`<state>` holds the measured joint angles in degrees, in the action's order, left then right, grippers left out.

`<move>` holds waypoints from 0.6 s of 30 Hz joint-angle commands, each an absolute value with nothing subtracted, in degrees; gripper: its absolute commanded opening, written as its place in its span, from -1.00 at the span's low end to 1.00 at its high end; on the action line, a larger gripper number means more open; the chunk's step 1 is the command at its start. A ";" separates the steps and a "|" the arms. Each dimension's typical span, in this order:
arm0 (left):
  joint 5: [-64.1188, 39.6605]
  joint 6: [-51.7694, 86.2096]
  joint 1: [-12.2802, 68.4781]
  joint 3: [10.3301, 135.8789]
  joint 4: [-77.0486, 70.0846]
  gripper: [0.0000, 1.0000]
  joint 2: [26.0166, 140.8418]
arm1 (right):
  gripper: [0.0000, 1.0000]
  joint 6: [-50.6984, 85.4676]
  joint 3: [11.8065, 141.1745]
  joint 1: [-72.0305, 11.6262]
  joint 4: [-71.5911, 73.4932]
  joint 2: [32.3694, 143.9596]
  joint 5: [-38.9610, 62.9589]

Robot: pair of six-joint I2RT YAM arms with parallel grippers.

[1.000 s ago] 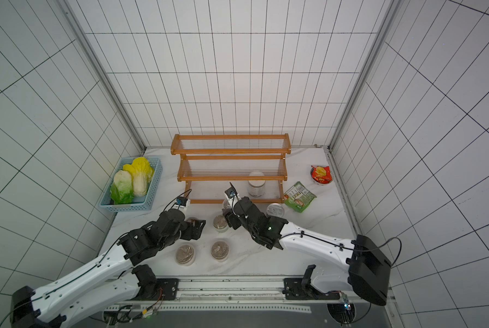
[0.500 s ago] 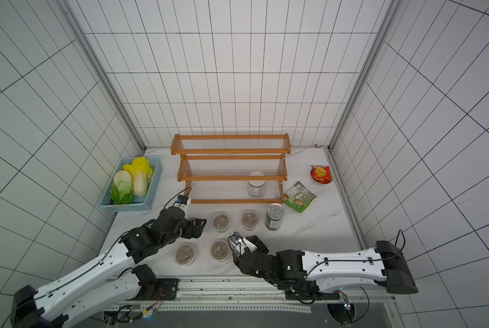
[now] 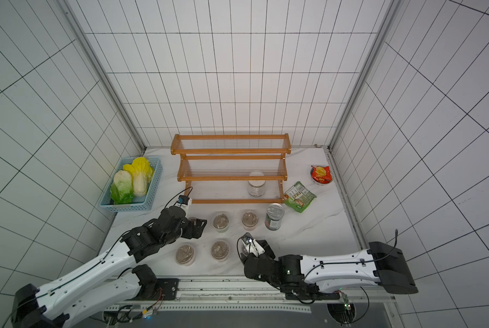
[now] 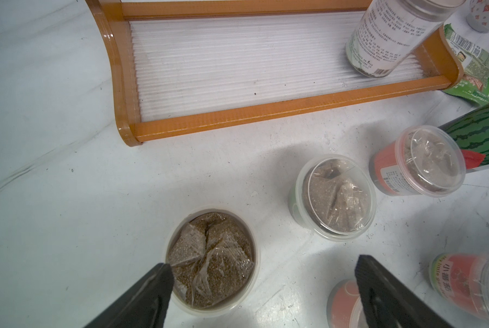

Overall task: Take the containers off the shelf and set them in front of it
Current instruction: Place the container at the center of the board.

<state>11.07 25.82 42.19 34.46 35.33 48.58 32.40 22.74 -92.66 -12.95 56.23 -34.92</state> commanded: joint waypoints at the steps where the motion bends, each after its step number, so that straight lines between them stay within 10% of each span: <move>1: 10.54 24.79 41.77 34.70 34.19 0.96 48.52 | 0.37 35.18 21.45 -92.81 -10.88 56.37 -34.34; 18: 8.57 24.78 39.68 34.31 32.96 0.97 48.78 | 0.94 35.83 26.30 -90.43 -22.32 50.99 -37.76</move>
<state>9.39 25.43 40.05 34.46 34.44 48.77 36.64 22.63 -91.64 -17.08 53.54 -34.35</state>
